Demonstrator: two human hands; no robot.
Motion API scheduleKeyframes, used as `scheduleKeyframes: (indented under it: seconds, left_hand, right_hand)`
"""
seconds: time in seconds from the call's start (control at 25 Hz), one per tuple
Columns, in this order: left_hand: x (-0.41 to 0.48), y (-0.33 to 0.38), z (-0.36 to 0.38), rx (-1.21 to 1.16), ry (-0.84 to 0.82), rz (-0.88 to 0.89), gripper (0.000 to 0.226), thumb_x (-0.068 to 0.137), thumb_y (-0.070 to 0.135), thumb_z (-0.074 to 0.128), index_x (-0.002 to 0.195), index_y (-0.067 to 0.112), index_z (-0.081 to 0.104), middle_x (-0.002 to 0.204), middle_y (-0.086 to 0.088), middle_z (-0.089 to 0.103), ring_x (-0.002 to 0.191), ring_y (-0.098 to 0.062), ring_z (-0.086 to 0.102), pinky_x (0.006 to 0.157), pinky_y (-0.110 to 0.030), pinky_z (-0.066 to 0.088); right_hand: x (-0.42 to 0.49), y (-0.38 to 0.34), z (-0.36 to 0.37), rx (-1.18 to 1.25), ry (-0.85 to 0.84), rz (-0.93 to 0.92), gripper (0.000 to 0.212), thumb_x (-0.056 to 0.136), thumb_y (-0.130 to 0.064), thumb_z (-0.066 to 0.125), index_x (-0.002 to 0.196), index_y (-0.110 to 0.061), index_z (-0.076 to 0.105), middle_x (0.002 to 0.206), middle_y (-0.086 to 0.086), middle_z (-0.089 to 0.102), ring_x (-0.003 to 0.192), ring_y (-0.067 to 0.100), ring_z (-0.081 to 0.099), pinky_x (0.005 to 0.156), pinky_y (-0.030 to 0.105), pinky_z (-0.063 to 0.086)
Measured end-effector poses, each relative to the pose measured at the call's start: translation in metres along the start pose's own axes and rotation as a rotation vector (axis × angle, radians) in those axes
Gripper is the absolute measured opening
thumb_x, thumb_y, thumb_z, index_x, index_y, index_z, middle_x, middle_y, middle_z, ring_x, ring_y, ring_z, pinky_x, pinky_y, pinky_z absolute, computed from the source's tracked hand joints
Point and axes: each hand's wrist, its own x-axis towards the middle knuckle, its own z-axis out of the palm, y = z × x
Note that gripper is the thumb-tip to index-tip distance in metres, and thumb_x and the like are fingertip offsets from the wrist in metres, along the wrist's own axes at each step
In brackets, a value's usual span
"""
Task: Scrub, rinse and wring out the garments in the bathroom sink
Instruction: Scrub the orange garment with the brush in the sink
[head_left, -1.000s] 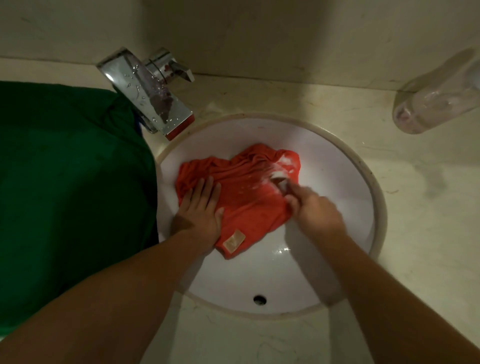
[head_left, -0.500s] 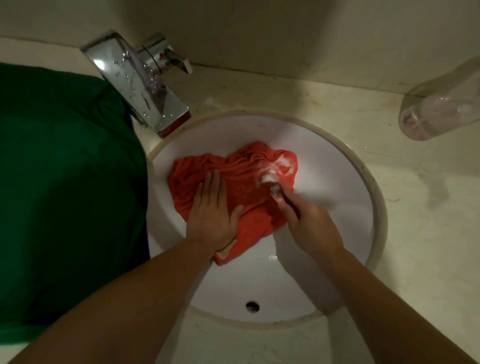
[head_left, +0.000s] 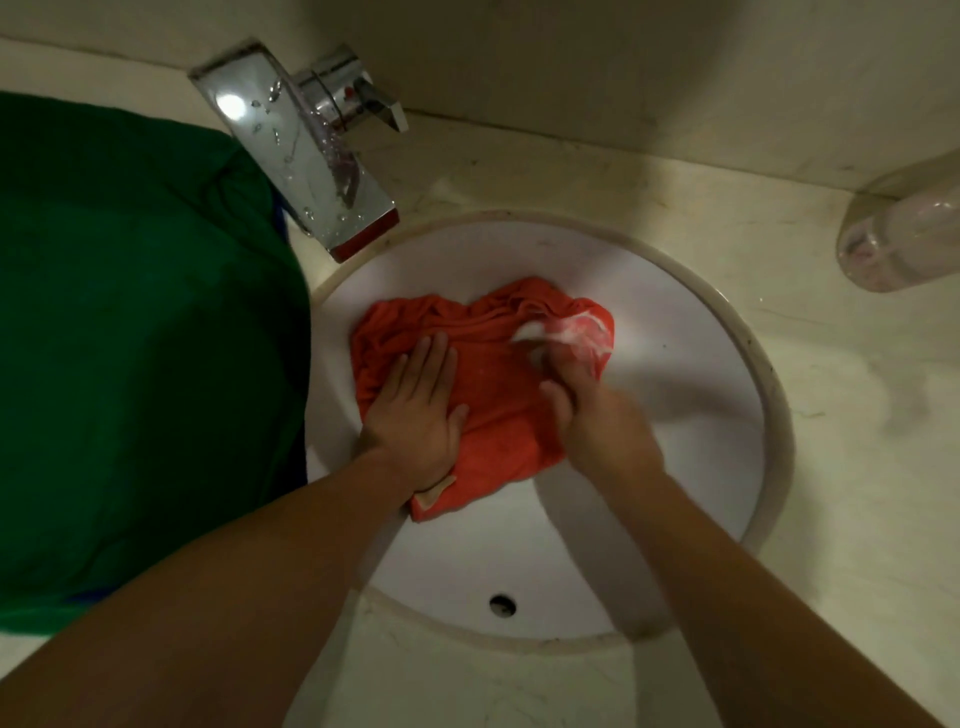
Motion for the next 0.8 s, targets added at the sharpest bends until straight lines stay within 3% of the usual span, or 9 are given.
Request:
scheduleKeyframes:
  seconds: [0.08, 0.12, 0.2, 0.32, 0.44, 0.52, 0.6, 0.68, 0.8]
  left_hand:
    - [0.0, 0.001, -0.001, 0.021, 0.006, -0.007, 0.07, 0.098, 0.042, 0.03, 0.154, 0.001, 0.034, 0.162, -0.02, 0.03, 0.151, -0.033, 0.028, 0.122, -0.046, 0.02]
    - [0.001, 0.002, -0.002, 0.031, 0.008, -0.008, 0.069, 0.098, 0.041, 0.031, 0.154, 0.001, 0.035, 0.161, -0.02, 0.031, 0.15, -0.033, 0.03, 0.122, -0.046, 0.02]
    - [0.002, 0.004, -0.005, 0.028, 0.012, -0.017, 0.068, 0.097, 0.04, 0.032, 0.152, 0.0, 0.038, 0.159, -0.021, 0.035, 0.148, -0.035, 0.034, 0.121, -0.045, 0.02]
    - [0.0, 0.006, -0.006, 0.035, 0.014, -0.022, 0.068, 0.097, 0.039, 0.03, 0.152, -0.001, 0.039, 0.159, -0.021, 0.035, 0.148, -0.035, 0.034, 0.12, -0.045, 0.019]
    - [0.0, 0.009, -0.008, 0.05, -0.003, -0.037, 0.069, 0.097, 0.039, 0.026, 0.153, -0.001, 0.035, 0.161, -0.02, 0.031, 0.15, -0.034, 0.03, 0.121, -0.045, 0.017]
    - [-0.003, 0.005, -0.006, 0.088, -0.065, -0.023, 0.072, 0.098, 0.041, 0.013, 0.158, 0.002, 0.023, 0.166, -0.017, 0.019, 0.154, -0.031, 0.018, 0.124, -0.043, 0.009]
    - [-0.005, -0.001, -0.006, 0.075, -0.058, -0.019, 0.07, 0.1, 0.043, 0.014, 0.159, 0.005, 0.024, 0.166, -0.014, 0.019, 0.154, -0.028, 0.018, 0.125, -0.042, 0.01]
    - [-0.004, -0.002, -0.005, 0.065, -0.022, -0.035, 0.067, 0.101, 0.043, 0.023, 0.156, 0.006, 0.033, 0.164, -0.013, 0.029, 0.152, -0.028, 0.027, 0.123, -0.041, 0.015]
    - [-0.002, 0.003, -0.004, 0.014, 0.02, -0.034, 0.067, 0.098, 0.042, 0.029, 0.152, 0.002, 0.04, 0.159, -0.018, 0.037, 0.147, -0.032, 0.036, 0.12, -0.043, 0.018]
  right_hand:
    - [-0.01, 0.003, 0.004, -0.078, -0.163, -0.143, 0.05, 0.104, -0.057, 0.039, 0.153, -0.047, 0.038, 0.134, 0.018, 0.065, 0.115, 0.043, 0.063, 0.093, 0.042, 0.051]
    - [-0.007, 0.015, -0.003, -0.134, -0.164, -0.142, 0.052, 0.103, -0.059, 0.036, 0.153, -0.046, 0.038, 0.132, 0.018, 0.066, 0.114, 0.042, 0.064, 0.091, 0.042, 0.051]
    - [0.008, 0.041, -0.023, -0.203, -0.043, -0.016, 0.051, 0.103, -0.056, 0.04, 0.152, -0.043, 0.042, 0.129, 0.017, 0.066, 0.111, 0.042, 0.064, 0.089, 0.043, 0.05]
    - [0.016, 0.039, -0.032, -0.064, 0.101, 0.206, 0.047, 0.104, -0.04, 0.051, 0.15, -0.034, 0.049, 0.131, 0.018, 0.064, 0.115, 0.044, 0.061, 0.093, 0.045, 0.049]
    - [-0.012, -0.002, 0.008, -0.049, -0.022, -0.028, 0.048, 0.103, -0.054, 0.042, 0.15, -0.044, 0.043, 0.128, 0.017, 0.067, 0.109, 0.043, 0.066, 0.088, 0.045, 0.053]
    - [-0.037, -0.01, 0.021, -0.061, -0.172, -0.117, 0.05, 0.103, -0.062, 0.035, 0.151, -0.049, 0.038, 0.13, 0.015, 0.067, 0.11, 0.042, 0.066, 0.089, 0.043, 0.053]
    - [-0.041, 0.01, 0.012, -0.108, -0.145, -0.039, 0.05, 0.103, -0.061, 0.036, 0.151, -0.048, 0.04, 0.127, 0.016, 0.067, 0.107, 0.043, 0.065, 0.086, 0.044, 0.051]
    - [-0.031, 0.025, -0.007, -0.154, -0.005, 0.095, 0.047, 0.105, -0.053, 0.04, 0.15, -0.041, 0.044, 0.125, 0.014, 0.065, 0.104, 0.043, 0.064, 0.082, 0.045, 0.05]
    - [-0.027, -0.004, 0.004, 0.023, 0.056, 0.183, 0.042, 0.105, -0.045, 0.045, 0.146, -0.038, 0.048, 0.128, 0.014, 0.065, 0.107, 0.042, 0.064, 0.086, 0.044, 0.05]
